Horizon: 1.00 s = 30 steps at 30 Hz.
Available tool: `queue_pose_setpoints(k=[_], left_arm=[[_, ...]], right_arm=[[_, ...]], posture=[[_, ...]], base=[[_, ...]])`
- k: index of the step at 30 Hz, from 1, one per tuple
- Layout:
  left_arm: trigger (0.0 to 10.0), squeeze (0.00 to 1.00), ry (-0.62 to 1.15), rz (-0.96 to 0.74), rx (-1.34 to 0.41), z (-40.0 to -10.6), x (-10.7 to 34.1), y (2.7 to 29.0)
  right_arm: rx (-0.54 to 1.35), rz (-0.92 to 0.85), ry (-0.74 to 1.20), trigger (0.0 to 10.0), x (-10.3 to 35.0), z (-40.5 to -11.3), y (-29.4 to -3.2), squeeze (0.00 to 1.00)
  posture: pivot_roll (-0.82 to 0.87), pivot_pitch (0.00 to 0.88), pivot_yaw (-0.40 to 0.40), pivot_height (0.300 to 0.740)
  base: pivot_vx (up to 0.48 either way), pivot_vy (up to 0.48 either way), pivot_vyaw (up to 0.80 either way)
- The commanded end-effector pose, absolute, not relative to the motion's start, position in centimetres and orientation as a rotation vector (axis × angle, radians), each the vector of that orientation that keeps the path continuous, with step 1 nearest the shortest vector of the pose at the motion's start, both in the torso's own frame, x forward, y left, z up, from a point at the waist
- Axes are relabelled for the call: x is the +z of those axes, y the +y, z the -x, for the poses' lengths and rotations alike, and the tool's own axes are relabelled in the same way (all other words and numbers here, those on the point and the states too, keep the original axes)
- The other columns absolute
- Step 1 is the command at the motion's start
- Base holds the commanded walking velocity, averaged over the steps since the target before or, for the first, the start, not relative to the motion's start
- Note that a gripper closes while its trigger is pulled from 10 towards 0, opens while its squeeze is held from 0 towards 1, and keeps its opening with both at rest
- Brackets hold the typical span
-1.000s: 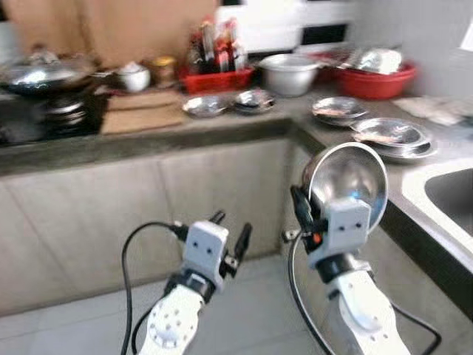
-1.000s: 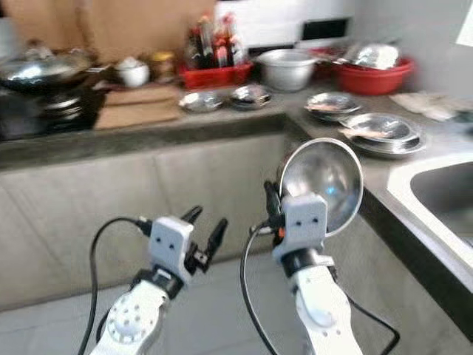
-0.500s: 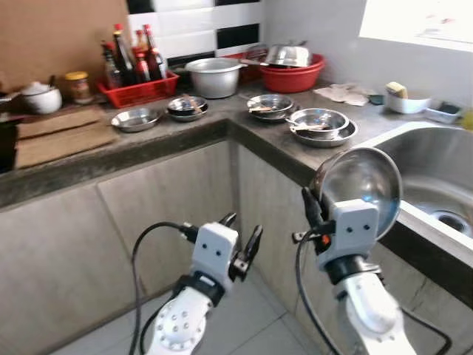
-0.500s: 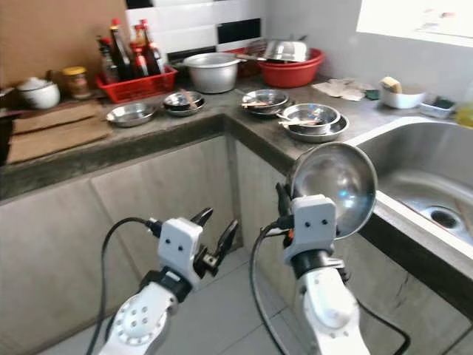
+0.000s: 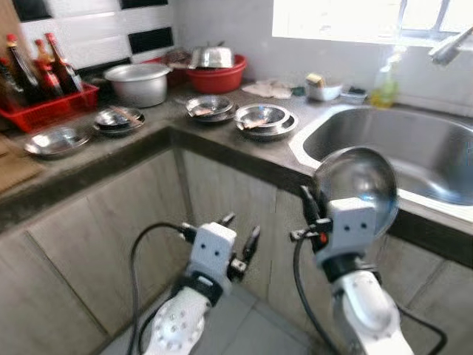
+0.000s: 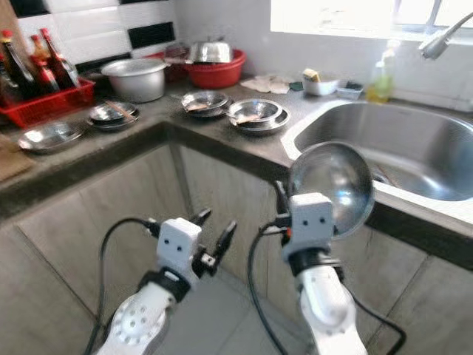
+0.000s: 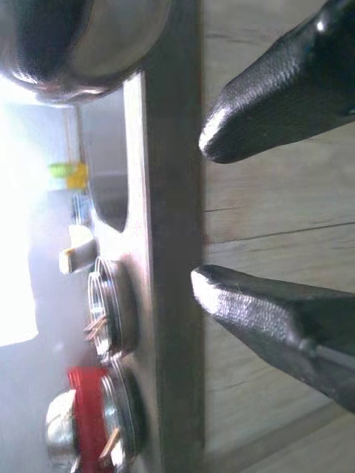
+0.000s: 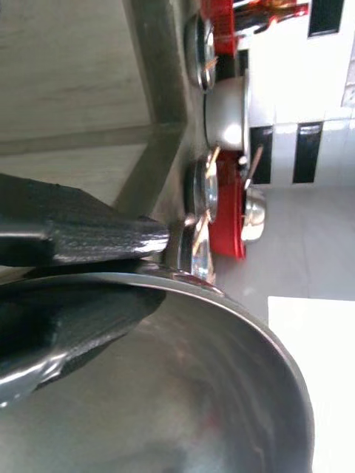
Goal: Kitchen organization
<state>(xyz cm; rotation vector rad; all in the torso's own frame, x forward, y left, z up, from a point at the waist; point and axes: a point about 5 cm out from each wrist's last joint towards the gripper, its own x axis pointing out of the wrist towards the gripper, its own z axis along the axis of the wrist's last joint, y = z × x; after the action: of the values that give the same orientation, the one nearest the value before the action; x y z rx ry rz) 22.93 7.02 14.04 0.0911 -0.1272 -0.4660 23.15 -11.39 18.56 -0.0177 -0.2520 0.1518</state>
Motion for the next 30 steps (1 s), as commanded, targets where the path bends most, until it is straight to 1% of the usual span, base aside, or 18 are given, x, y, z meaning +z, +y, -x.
queue_pose_setpoints(k=[1,5,7,12,16,26,30], left_arm=[[10.0,0.00,-0.138,-0.080,-0.472,-23.0,14.4,6.9],[10.0,0.00,-0.158,-0.096,-0.458,-23.1,14.6,7.0],[10.0,0.00,-0.162,-0.098,-0.466,-23.1,14.7,7.0],[10.0,0.00,-0.158,-0.097,-0.463,-23.1,14.7,7.0],[10.0,0.00,-0.145,-0.081,-0.431,-23.5,14.7,7.2],[10.0,0.00,-0.169,-0.084,-0.421,-23.8,15.3,7.4],[10.0,0.00,-0.176,-0.088,-0.421,-24.0,15.4,7.3]], right_arm=[[0.153,0.026,-0.289,10.0,19.4,-23.2,-11.4,0.00],[0.149,0.028,-0.295,10.0,19.6,-23.4,-11.5,0.00],[0.142,0.017,-0.302,10.0,19.8,-23.4,-11.5,0.00],[0.144,0.016,-0.325,10.0,20.5,-23.6,-11.4,0.00],[0.123,-0.011,-0.343,10.0,21.0,-23.8,-11.6,0.00],[0.140,0.024,-0.381,10.0,22.0,-24.5,-11.6,0.00],[0.141,0.039,-0.389,10.0,22.4,-24.7,-11.8,0.00]], posture=[[-0.02,0.000,0.019,0.740],[-0.02,0.000,0.021,0.740],[-0.02,0.000,0.021,0.740],[-0.02,0.000,0.023,0.740],[-0.01,0.000,0.019,0.740],[-0.01,0.000,0.017,0.740],[-0.02,0.000,0.016,0.740]], base=[[0.000,0.000,-0.79],[0.000,0.000,-0.79],[0.000,-0.382,-0.79],[0.247,-0.408,-0.79],[0.000,0.000,-0.75],[0.000,0.000,0.00],[0.278,0.000,0.00]])
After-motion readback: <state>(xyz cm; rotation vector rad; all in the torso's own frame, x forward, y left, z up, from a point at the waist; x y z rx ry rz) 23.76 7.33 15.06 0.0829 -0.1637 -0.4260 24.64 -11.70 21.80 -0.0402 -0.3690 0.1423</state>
